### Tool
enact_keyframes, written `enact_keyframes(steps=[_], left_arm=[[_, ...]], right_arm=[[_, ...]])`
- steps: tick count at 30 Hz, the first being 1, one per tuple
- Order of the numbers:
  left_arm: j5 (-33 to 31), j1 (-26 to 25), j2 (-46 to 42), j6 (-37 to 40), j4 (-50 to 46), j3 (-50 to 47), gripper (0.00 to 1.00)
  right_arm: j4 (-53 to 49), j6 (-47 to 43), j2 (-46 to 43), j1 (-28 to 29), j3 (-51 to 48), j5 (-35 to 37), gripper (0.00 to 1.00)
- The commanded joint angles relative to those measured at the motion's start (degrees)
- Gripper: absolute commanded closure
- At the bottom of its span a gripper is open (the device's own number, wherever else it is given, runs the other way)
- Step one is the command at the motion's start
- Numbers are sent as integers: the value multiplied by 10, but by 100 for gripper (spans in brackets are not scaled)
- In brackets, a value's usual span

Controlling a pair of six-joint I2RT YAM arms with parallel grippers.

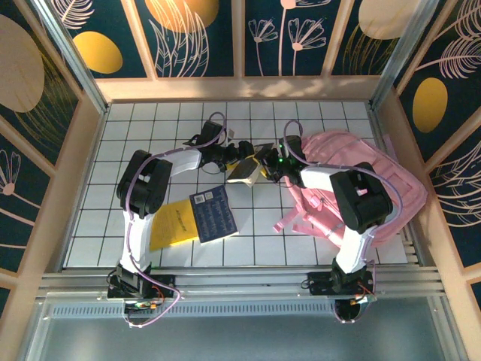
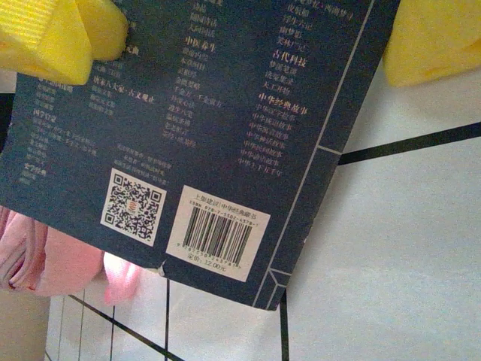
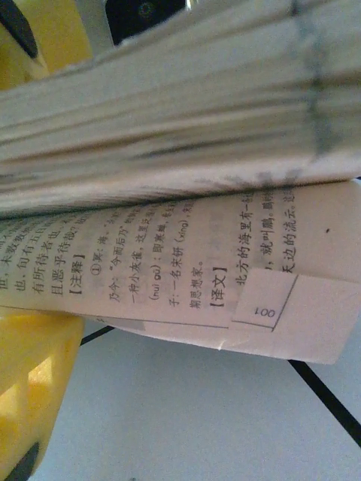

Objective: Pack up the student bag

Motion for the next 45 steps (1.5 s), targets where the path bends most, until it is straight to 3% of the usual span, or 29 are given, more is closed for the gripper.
enact_keyframes(steps=[1,7,10,12,18,22,26,30,34,38,45], left_arm=[[71,-24,-15,2,-19,-12,1],[67,-15,-17,6,-19,-20,1],[62,-11,-17,9,-23,-22,1],[54,-7,-24,12,-25,-26,1],[2,25,-74,39,-59,-36,1],[-53,54,-143,45,-85,-55,1],[-63,65,-221,7,-70,-93,1],[-50,65,-301,-112,18,-170,2],[-42,65,-375,-283,210,-270,1],[-43,63,-396,-424,415,-316,1],[-77,35,-398,-474,523,-306,3]], right_arm=[[101,5,-2,8,5,-47,48],[109,5,-34,-1,-10,-49,46],[89,-6,-49,-5,-13,-39,53],[74,-18,-55,-8,-15,-32,60],[27,-55,-57,-14,-17,-21,100],[12,-93,-89,-18,-15,-8,100],[34,-93,-152,-20,-14,16,100],[85,-61,-220,-13,-27,79,100],[150,-32,-275,12,-54,201,100],[228,3,-279,29,-68,224,100],[284,27,-268,58,-62,225,100]])
